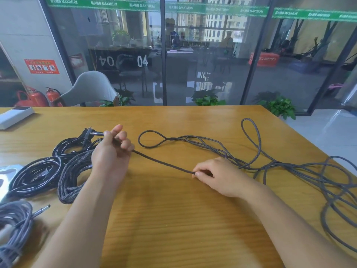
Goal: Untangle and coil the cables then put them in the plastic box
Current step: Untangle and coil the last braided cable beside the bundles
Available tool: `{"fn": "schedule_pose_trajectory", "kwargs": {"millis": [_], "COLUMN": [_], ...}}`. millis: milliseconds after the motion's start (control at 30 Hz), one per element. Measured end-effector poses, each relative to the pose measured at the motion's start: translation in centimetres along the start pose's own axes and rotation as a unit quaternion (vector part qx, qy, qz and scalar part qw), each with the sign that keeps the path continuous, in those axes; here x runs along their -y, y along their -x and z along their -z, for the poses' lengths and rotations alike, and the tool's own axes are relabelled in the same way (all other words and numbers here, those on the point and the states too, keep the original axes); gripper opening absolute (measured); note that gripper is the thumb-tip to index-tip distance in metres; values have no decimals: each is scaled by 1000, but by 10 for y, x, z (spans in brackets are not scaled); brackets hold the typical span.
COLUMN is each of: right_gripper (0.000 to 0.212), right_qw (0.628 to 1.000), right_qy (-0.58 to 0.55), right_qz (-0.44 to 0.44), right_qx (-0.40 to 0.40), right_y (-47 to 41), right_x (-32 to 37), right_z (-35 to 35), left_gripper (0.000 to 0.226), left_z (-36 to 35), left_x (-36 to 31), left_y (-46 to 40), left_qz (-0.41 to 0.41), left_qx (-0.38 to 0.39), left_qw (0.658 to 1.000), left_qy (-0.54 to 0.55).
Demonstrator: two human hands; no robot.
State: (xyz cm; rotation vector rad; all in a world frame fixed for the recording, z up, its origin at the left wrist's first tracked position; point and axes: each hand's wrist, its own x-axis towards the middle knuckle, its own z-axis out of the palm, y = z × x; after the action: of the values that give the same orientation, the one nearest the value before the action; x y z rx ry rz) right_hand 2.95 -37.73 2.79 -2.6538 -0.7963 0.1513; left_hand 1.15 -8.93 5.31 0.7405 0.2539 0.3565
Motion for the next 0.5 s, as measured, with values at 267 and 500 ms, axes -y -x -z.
{"fn": "schedule_pose_trajectory", "kwargs": {"millis": [267,500], "right_gripper": [29,26], "right_qw": [975,947], "right_qy": [-218,-309], "right_qz": [29,84], "right_qx": [5,-40], "right_y": [-13,-23], "right_x": [81,107], "right_z": [-19,-50], "left_gripper": [36,46], "left_z": [-12,6], "left_x": [10,-11], "left_y": [40,44], "left_qz": [3,25], "left_qx": [200,199], "left_qw": [944,954], "left_qy": [-261,-225]}}
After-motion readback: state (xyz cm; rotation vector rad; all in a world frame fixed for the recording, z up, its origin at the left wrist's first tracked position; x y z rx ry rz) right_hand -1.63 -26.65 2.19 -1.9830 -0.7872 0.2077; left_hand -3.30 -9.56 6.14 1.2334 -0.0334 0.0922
